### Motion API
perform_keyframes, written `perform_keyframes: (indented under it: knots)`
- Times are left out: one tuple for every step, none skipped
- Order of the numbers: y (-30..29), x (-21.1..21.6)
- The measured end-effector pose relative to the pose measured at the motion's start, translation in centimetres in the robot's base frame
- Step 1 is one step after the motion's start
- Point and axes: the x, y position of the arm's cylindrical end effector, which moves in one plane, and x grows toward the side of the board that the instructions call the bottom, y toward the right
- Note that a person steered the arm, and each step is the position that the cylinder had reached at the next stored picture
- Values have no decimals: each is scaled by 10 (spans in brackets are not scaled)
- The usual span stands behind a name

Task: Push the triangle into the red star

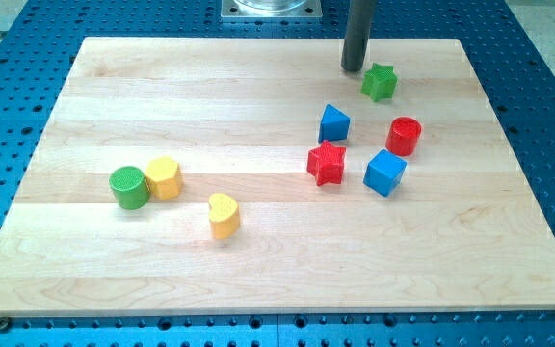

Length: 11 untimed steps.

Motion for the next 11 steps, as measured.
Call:
perform_keyframes:
  knots:
    - [4, 23]
    - [26, 38]
    - [30, 41]
    - [31, 64]
    - [5, 74]
    - [-13, 85]
    - [-33, 93]
    - [-49, 98]
    - [-63, 98]
    - [-76, 95]
    - [-125, 94]
